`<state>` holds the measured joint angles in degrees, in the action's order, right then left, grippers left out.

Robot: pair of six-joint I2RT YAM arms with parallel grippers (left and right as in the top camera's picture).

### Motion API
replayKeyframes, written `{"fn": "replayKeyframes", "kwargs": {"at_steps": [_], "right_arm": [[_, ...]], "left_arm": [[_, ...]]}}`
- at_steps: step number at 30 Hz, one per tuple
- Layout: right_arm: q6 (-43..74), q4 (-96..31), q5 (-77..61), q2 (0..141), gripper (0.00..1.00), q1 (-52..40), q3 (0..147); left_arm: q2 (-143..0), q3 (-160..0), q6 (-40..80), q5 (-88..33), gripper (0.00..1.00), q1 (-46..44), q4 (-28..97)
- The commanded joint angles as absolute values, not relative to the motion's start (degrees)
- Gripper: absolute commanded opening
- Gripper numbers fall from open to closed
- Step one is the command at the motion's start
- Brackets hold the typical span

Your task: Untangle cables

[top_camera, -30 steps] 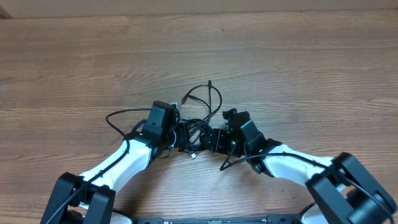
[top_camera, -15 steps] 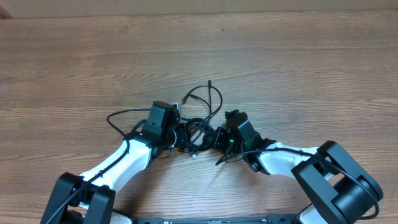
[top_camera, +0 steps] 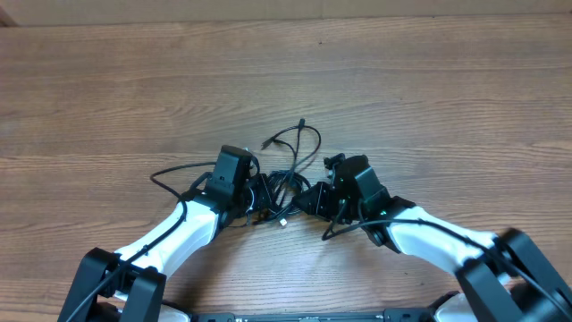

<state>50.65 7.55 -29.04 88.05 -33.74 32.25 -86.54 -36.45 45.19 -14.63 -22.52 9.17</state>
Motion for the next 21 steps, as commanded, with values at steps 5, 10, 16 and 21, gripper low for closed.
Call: {"fn": "replayKeyframes", "kwargs": {"at_steps": [5, 10, 16, 21], "right_arm": [[44.0, -1.4, -35.1, 79.1, 0.04, -34.1, 33.1], [42.9, -1.3, -30.5, 78.9, 0.04, -34.1, 33.1], [34.0, 3.2, -19.1, 79.3, 0.28, -34.0, 33.1], [33.9, 4.7, -17.5, 83.5, 0.31, -34.4, 33.1]], "left_arm": [[-86.9, -37.6, 60.2, -3.1, 0.05, -22.1, 8.7], [-86.9, -37.6, 58.7, -3.8, 0.04, -22.2, 9.0], [-86.9, -37.6, 32.6, -17.9, 0.04, -22.2, 8.9], [-86.9, -37.6, 22.6, -26.7, 0.04, -22.2, 8.8]]}}
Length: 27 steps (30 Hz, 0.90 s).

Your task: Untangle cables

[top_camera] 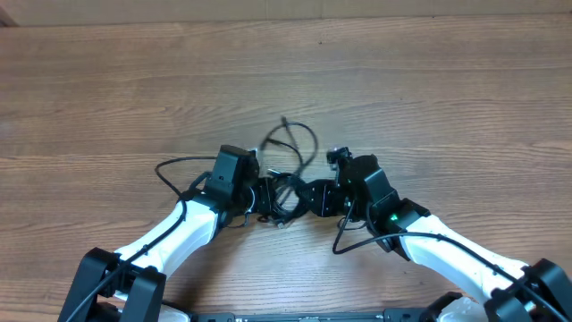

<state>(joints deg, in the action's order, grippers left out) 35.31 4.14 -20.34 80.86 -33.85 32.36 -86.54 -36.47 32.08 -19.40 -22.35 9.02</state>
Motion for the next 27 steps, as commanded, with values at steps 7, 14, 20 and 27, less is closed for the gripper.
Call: {"fn": "replayKeyframes", "kwargs": {"at_steps": [7, 14, 20, 27], "right_arm": [[37.8, 3.9, -12.5, 89.4, 0.25, -36.0, 34.2], [39.2, 1.1, -9.8, 89.6, 0.34, -36.1, 34.6], [41.0, -0.2, -9.0, 89.7, 0.26, -36.1, 34.6], [43.5, -0.1, -8.8, 89.7, 0.06, -36.0, 34.6]], "left_arm": [[-86.9, -37.6, 22.9, -29.7, 0.04, -22.2, 8.7], [-86.9, -37.6, 26.0, -37.0, 0.04, -22.1, 5.1], [-86.9, -37.6, 36.0, -43.5, 0.04, -22.0, -3.9], [-86.9, -37.6, 38.0, -48.6, 0.04, -22.0, -6.9]]}}
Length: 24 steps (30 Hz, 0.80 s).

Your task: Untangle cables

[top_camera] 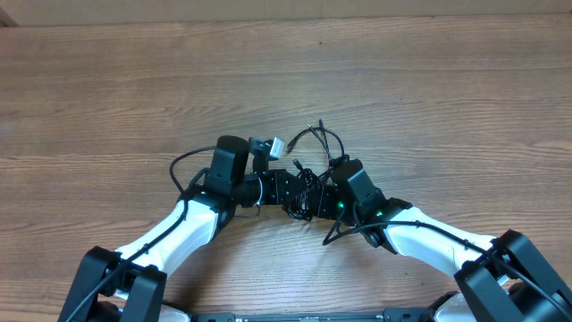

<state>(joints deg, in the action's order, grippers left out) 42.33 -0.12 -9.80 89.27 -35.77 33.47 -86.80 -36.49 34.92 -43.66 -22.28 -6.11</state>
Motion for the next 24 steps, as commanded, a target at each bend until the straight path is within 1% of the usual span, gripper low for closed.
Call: {"fn": "replayKeyframes", "kwargs": {"at_steps": [1, 4, 6, 10, 12, 16, 20, 24], "right_arm": [[43.5, 0.0, -8.8, 89.7, 0.04, -36.0, 34.6], [44.1, 0.5, -8.8, 89.7, 0.04, -35.9, 34.6], [46.4, -0.1, -8.8, 89.7, 0.04, -35.9, 34.6], [57.6, -4.9, -10.9, 89.7, 0.04, -35.9, 34.6], [58.7, -5.7, -14.8, 89.7, 0.04, -35.9, 34.6], [52.7, -5.6, -27.0, 89.7, 0.04, -36.1, 34.6], [46.4, -0.3, -38.4, 89.7, 0.04, -35.9, 34.6], [44.8, 4.9, -40.8, 89.0, 0.04, -35.9, 34.6]], "left_arm": [[-86.9, -37.6, 38.5, -49.2, 0.04, -22.0, -7.0], [-86.9, -37.6, 38.6, -49.0, 0.04, -22.0, -7.1], [-86.9, -37.6, 38.6, -46.7, 0.04, -22.0, -7.1], [-86.9, -37.6, 42.2, -31.8, 0.04, -22.0, -7.0], [-86.9, -37.6, 44.2, -24.9, 0.04, -22.0, -6.7], [-86.9, -37.6, 46.8, -13.6, 0.04, -22.2, -2.9], [-86.9, -37.5, 46.7, -11.6, 0.05, -22.2, 3.4], [-86.9, -37.0, 46.7, -10.3, 0.05, -22.2, 6.0]]}}
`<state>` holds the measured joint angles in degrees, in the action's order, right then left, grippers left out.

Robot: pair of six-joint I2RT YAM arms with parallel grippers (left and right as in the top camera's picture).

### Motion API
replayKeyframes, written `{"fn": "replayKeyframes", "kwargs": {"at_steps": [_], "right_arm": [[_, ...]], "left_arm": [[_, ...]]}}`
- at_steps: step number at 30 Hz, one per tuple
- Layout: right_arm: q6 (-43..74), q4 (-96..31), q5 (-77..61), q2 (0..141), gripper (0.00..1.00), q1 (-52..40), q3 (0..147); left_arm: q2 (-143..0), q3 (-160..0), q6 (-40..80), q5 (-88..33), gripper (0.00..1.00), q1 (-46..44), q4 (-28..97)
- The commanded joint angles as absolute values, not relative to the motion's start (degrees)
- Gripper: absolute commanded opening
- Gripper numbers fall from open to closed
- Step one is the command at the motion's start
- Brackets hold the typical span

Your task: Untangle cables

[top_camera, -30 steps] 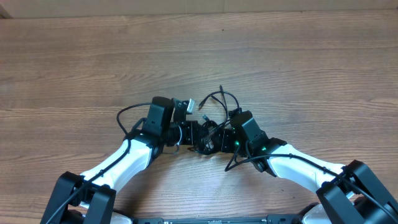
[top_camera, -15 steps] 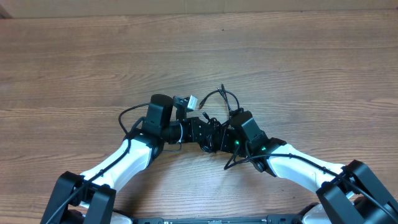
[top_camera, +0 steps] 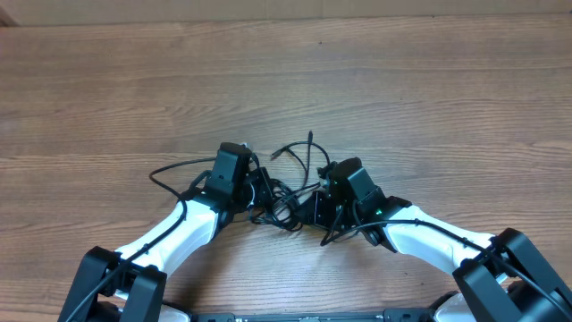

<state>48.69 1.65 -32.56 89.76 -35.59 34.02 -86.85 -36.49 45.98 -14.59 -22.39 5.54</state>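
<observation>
A knot of thin black cables (top_camera: 286, 204) lies on the wooden table between my two grippers. One loop (top_camera: 302, 154) rises from it toward the far side, and its loose ends point up and to the left. My left gripper (top_camera: 264, 192) reaches into the knot from the left. From the right, my right gripper (top_camera: 311, 206) reaches into it. Both sets of fingers are black against the black cables, so how the jaws stand is not visible.
The wooden table (top_camera: 286, 80) stretches wide on the far side and to both sides. Each arm's own black lead hangs in a loop, one left of the left wrist (top_camera: 165, 174) and one under the right wrist (top_camera: 335, 234).
The left wrist has turned back level and the white connector beside it no longer shows. Both grippers sit slightly nearer the front edge, a little further apart. The free loop has swung left and lower.
Both grippers were at the knot from the first, with the loop pointing away. Then they stood apart with the knot stretched between them. Then they were close together, the left wrist turned and a white connector showing. Now they are level again at the bunched knot.
</observation>
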Motion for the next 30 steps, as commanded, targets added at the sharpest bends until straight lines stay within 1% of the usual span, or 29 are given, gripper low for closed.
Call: {"fn": "replayKeyframes", "kwargs": {"at_steps": [1, 6, 12, 15, 19, 23, 26, 27, 28, 29, 30], "right_arm": [[44.6, 5.5, -40.8, 88.9, 0.04, -35.8, 34.6], [45.2, 12.2, -40.8, 88.3, 0.04, -31.5, 34.6], [48.5, 12.5, -42.2, 88.3, 0.04, -23.3, 34.6], [48.6, 13.7, -44.1, 88.3, 0.04, -21.3, 34.6], [48.6, 13.3, -42.5, 88.3, 0.04, -19.3, 34.6], [48.6, 7.5, -38.4, 88.3, 0.04, -18.9, 34.6], [48.6, -2.9, -35.1, 88.3, 0.04, -19.0, 34.5], [48.6, -6.4, -34.1, 88.3, 0.08, -19.0, 34.5], [48.6, -10.6, -33.2, 88.3, 0.17, -19.0, 34.5], [48.2, -12.1, -33.2, 88.3, 0.23, -19.0, 34.5], [47.9, -12.7, -33.3, 88.3, 0.25, -19.0, 34.5]], "left_arm": [[-86.9, -36.7, 46.8, -10.3, 0.04, -22.2, 6.0], [-86.9, -35.8, 46.8, -10.5, 0.05, -22.2, 6.0], [-86.9, -35.8, 46.8, -10.5, 0.04, -22.2, 6.0], [-86.9, -35.8, 46.9, -10.5, 0.04, -22.2, 6.0], [-86.9, -35.8, 47.0, -10.5, 0.04, -22.2, 6.0], [-86.9, -35.8, 47.2, -10.3, 0.04, -22.2, 5.7], [-86.9, -35.8, 49.5, -7.9, 0.04, -22.1, 3.9], [-86.9, -35.8, 50.0, -6.8, 0.04, -22.1, 2.9], [-86.9, -35.8, 50.1, -6.2, 0.04, -22.1, 0.3], [-86.9, -35.8, 49.4, -6.2, 0.05, -22.1, -0.6], [-86.9, -35.8, 46.5, -6.9, 0.04, -22.1, -2.1]]}}
